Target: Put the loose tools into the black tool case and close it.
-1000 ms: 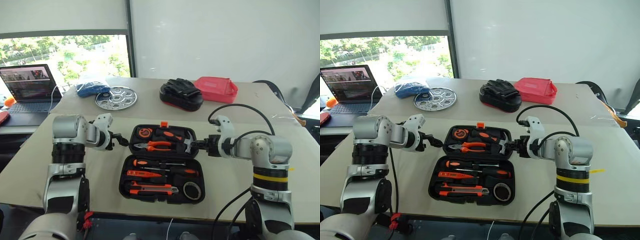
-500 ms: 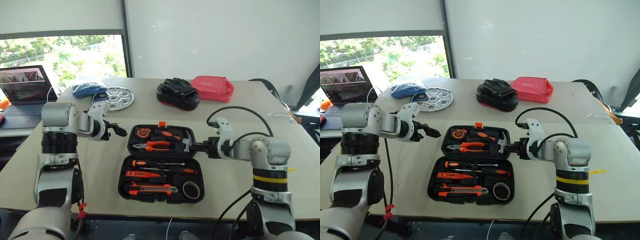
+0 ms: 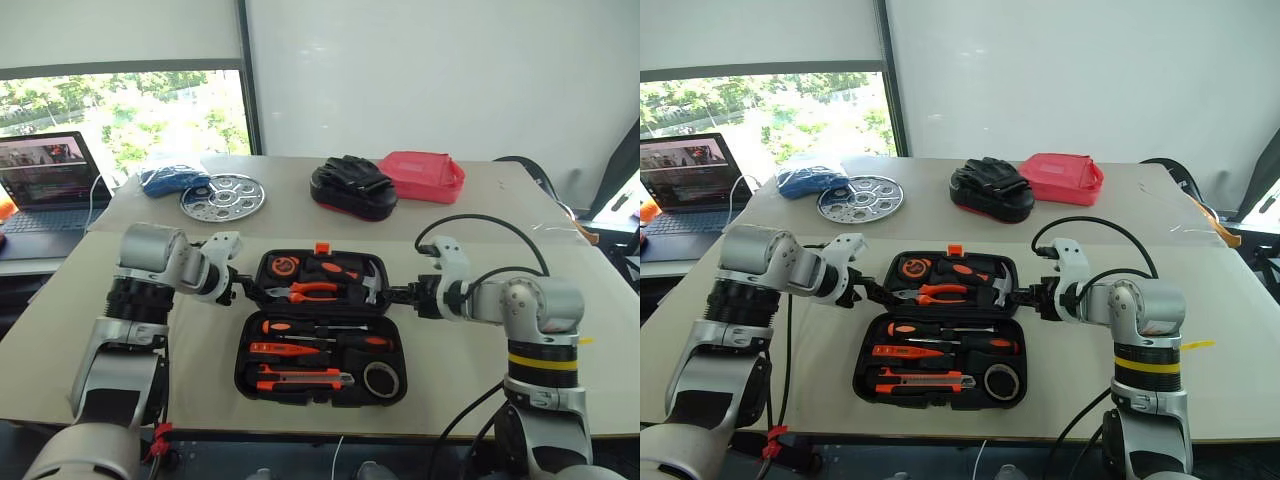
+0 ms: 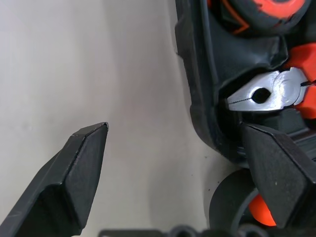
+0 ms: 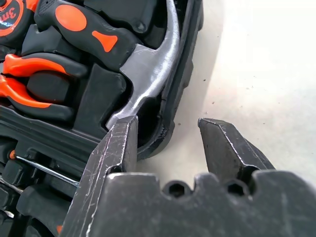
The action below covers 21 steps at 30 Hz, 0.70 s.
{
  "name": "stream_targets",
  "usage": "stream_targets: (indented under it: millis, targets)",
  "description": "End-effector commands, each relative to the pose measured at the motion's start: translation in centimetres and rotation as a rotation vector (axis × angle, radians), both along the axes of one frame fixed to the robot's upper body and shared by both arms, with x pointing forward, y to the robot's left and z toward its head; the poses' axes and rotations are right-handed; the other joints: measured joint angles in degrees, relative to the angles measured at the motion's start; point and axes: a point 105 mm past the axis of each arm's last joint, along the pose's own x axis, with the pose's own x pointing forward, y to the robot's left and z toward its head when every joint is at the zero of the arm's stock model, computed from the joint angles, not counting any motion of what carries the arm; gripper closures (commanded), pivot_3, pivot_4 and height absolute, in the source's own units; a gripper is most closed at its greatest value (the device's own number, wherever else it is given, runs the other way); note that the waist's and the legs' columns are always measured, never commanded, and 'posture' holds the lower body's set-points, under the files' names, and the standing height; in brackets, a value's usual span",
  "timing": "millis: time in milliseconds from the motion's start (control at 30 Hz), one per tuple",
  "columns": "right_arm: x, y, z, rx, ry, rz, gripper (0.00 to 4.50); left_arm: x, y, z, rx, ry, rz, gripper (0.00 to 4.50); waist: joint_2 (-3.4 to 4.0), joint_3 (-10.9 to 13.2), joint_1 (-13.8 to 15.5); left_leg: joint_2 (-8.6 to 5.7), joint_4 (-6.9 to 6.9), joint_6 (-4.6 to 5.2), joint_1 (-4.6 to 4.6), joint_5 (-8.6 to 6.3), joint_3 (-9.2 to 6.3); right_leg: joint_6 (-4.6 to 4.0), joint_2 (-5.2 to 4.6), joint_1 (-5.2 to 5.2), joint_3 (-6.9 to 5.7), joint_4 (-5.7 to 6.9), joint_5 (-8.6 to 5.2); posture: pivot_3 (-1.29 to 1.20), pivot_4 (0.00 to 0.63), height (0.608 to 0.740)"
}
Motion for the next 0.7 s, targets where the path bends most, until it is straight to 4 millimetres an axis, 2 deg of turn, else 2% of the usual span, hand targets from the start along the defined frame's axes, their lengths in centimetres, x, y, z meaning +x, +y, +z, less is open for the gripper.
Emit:
stream_targets:
  millis: [33, 67, 100, 233, 600, 633, 667, 700]
  targets:
    - [0.2, 0.2, 1.5, 0.013, -0.061, 0.009, 2.19, 0.3, -0.2, 0.4, 0.023, -0.039, -0.003, 0.98, 0.00, 0.0, 0.0, 0.00, 0.00, 0.00, 0.00, 0.00, 0.00, 0.00, 0.00, 0.00, 0.00, 0.00, 0.00, 0.00, 0.150, 0.740]
    - [0.2, 0.3, 1.5, 0.013, -0.062, 0.011, 2.19, 0.4, -0.1, 0.4, 0.025, -0.042, -0.001, 1.42, 0.00, 0.0, 0.0, 0.00, 0.00, 0.00, 0.00, 0.00, 0.00, 0.00, 0.00, 0.00, 0.00, 0.00, 0.00, 0.00, 0.150, 0.740]
    - [0.3, 0.3, 1.4, 0.014, -0.063, 0.012, 2.19, 0.4, -0.1, 0.5, 0.022, -0.042, 0.001, 1.66, 0.00, 0.0, -0.1, 0.01, 0.00, 0.00, 0.00, 0.00, 0.00, 0.00, 0.00, 0.00, 0.00, 0.00, 0.00, 0.00, 0.150, 0.740]
    - [0.3, 0.3, 1.4, 0.012, -0.069, 0.016, 2.19, 1.0, 0.1, 1.1, -0.007, -0.053, 0.033, 1.66, 0.01, 0.0, -0.1, 0.00, 0.01, 0.01, 0.04, 0.01, 0.00, 0.00, 0.01, 0.00, 0.03, -0.02, 0.00, 0.00, 0.150, 0.740]
    - [0.5, 0.5, 1.2, -0.008, -0.089, 0.038, 2.19, 2.4, 1.2, 1.1, -0.022, -0.069, 0.143, 1.66, 0.00, 0.0, -0.1, -0.03, 0.04, 0.03, 0.06, 0.15, 0.00, -0.01, 0.00, 0.01, 0.03, 0.02, 0.00, 0.00, 0.150, 0.740]
    - [0.6, 0.5, 1.2, -0.008, -0.089, 0.038, 2.68, 2.5, 1.1, 1.0, -0.026, -0.069, 0.143, 1.76, 0.00, 0.0, -0.1, -0.03, 0.04, 0.03, 0.07, 0.15, 0.00, -0.01, 0.00, 0.01, 0.03, 0.03, 0.00, 0.00, 0.150, 0.740]
    - [0.6, 0.5, 1.1, -0.008, -0.088, 0.039, 2.76, 2.5, 1.0, 1.0, -0.030, -0.069, 0.143, 1.76, 0.00, 0.0, -0.1, -0.03, 0.04, 0.02, 0.07, 0.16, 0.00, -0.01, 0.00, 0.01, 0.03, 0.03, 0.00, 0.00, 0.150, 0.740]
    - [0.6, 0.5, 1.0, -0.010, -0.087, 0.040, 3.13, 2.6, 0.8, 0.9, -0.032, -0.069, 0.142, 1.99, 0.00, 0.0, 0.0, -0.02, 0.04, 0.02, 0.07, 0.16, 0.00, -0.01, 0.00, 0.01, 0.03, 0.03, 0.01, 0.00, 0.150, 0.740]
